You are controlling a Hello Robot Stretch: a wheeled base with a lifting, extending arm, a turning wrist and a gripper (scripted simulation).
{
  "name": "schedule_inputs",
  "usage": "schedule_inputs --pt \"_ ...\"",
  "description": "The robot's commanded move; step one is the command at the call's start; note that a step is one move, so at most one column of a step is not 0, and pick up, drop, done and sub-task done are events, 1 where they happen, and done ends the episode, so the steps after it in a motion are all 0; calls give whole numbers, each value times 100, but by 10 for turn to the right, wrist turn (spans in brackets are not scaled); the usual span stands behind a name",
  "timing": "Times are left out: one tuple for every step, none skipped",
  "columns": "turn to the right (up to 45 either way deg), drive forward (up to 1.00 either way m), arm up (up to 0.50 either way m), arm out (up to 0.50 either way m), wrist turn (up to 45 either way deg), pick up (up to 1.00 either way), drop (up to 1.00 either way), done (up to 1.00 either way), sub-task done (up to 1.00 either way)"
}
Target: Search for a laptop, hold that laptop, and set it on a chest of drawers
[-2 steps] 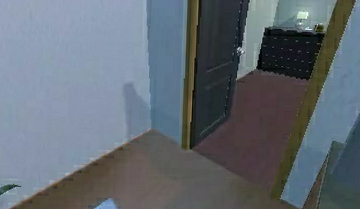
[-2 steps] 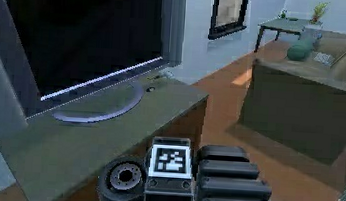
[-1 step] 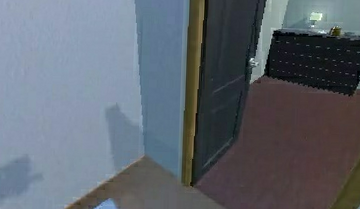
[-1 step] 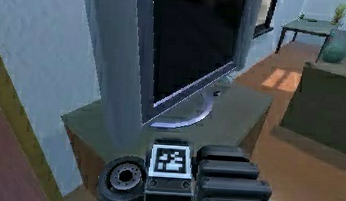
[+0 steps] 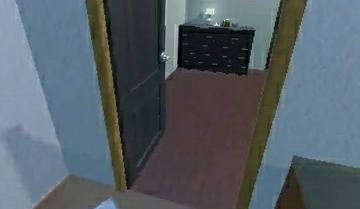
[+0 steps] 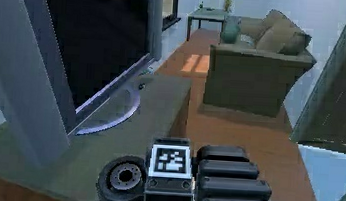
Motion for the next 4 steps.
schedule_inputs --pt "0 90 0 0 0 0 0 0 0" --pt "90 0 0 0 0 0 0 0 0" --pt "0 100 0 0 0 0 0 0 0" --pt "0 100 0 0 0 0 0 0 0"
